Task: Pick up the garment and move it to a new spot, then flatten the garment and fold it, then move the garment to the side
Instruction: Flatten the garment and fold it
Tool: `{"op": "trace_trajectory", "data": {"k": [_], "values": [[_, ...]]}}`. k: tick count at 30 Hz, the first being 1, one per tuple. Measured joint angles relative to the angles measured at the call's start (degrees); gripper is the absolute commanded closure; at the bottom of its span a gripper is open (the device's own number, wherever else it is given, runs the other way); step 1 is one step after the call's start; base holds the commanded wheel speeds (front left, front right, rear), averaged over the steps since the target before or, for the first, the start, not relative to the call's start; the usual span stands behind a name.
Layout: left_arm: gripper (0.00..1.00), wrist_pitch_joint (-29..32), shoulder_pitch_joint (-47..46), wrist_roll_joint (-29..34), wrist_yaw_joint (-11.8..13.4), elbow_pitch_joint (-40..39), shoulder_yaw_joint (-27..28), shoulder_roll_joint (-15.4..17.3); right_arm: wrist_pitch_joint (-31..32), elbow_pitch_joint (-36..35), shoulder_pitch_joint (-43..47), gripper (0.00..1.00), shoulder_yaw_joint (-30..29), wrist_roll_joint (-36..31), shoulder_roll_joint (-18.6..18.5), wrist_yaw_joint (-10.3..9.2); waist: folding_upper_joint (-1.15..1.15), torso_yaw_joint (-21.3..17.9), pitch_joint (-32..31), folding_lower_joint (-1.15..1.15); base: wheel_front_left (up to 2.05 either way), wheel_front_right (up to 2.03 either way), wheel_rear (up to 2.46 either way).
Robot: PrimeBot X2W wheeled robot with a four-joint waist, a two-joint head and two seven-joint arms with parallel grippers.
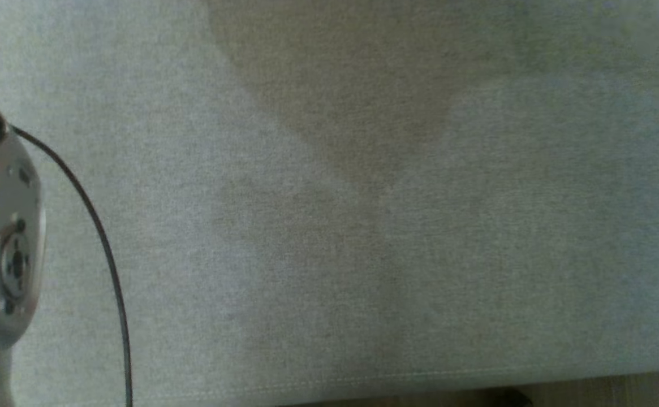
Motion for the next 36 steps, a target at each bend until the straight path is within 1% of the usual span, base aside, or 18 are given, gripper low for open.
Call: {"op": "trace_trajectory", "data": {"k": [3, 5, 8, 12, 13, 14, 16, 17, 18, 20, 25, 29, 32, 36], "values": [[1.00, 0.0, 1.0, 0.3, -1.4, -0.9, 2.6, -1.1, -1.5, 2.3, -0.7, 1.00, 2.1, 0.0, -1.1, 0.00, 0.00, 0.9, 1.7, 0.00, 0.00, 0.00, 0.00], [1.00, 0.0, 3.6, 0.1, -2.0, -1.4, 3.4, -1.8, -2.0, 4.1, 0.0, 1.00, 3.2, 0.7, -1.3, 0.00, 0.00, 1.9, 2.2, -0.01, 0.00, 0.00, 0.00], [1.00, 0.0, 10.6, -0.9, -2.5, -1.5, 4.5, -2.8, -2.9, 6.1, 2.8, 1.00, 4.6, 2.2, -1.4, 0.00, 0.00, 3.1, 1.9, -0.01, 0.00, 0.00, 0.00], [1.00, 0.0, 23.1, -2.4, -2.7, -2.4, 5.2, -3.3, -3.1, 8.2, 10.7, 1.00, 5.7, 4.8, -1.4, 0.00, 0.00, 3.7, -0.3, -0.03, 0.00, 0.00, 0.00], [1.00, 0.0, 23.1, -2.4, -2.7, -2.4, 5.2, -3.3, -3.1, 8.2, 10.7, 1.00, 5.7, 4.8, -1.4, 0.00, 0.00, 3.7, -0.3, -0.03, 0.00, 0.00, 0.00], [1.00, 0.0, 26.2, -2.4, -2.8, -3.1, 5.4, -3.4, -3.1, 8.3, 12.9, 1.00, 5.5, 5.7, -1.4, 0.00, 0.00, 3.8, -1.0, -0.03, 0.00, 0.00, 0.00], [1.00, 0.0, 32.0, -2.9, -2.8, -4.7, 6.0, -3.6, -3.1, 7.3, 17.2, 1.00, 4.3, 6.7, -1.4, 0.00, 0.00, 3.9, -2.6, -0.03, 0.00, 0.00, 0.00], [1.00, 0.0, 37.8, -3.7, -2.8, -6.8, 6.4, -3.6, -3.1, 5.4, 21.6, 1.00, 3.1, 7.4, -1.5, 0.00, 0.00, 4.0, -4.4, -0.04, 0.00, 0.00, 0.00], [1.00, 0.0, 37.8, -3.7, -2.8, -6.8, 6.4, -3.6, -3.1, 5.4, 21.6, 1.00, 3.1, 7.4, -1.5, 0.00, 0.00, 4.0, -4.4, -0.04, 0.00, 0.00, 0.00], [1.00, 0.0, 44.5, -4.9, -2.8, -9.5, 6.8, -3.6, -3.1, 3.5, 26.7, 1.00, 2.0, 8.3, -1.6, 0.00, 0.01, 3.9, -6.5, -0.04, 0.00, 0.00, 0.00], [1.00, 0.0, 63.3, -7.8, -2.6, -15.5, 6.7, -3.6, -3.1, -0.6, 41.6, 1.00, -1.5, 10.1, -0.8, 0.00, 0.01, 3.4, -12.0, -0.05, 0.00, 0.00, 0.00], [1.00, 0.1, 75.5, -9.9, -0.9, -20.7, 6.4, -3.5, -3.1, -3.6, 51.8, 1.00, -4.4, 10.2, 1.5, 0.00, 0.01, 2.6, -15.8, -0.05, 0.00, 0.00, 0.00], [1.00, 0.1, 80.5, -12.0, 1.7, -25.4, 5.5, -3.5, -3.1, -6.3, 57.8, 1.00, -6.4, 9.8, 2.4, 0.00, 0.01, 2.2, -18.0, -0.05, 0.00, 0.00, 0.00], [1.00, 0.1, 86.7, -14.5, 5.3, -31.3, 2.7, -3.4, -3.1, -10.0, 64.5, 1.00, -9.8, 8.4, 3.7, 0.00, 0.01, 1.8, -20.1, -0.03, 0.00, 0.00, 0.00]]}}
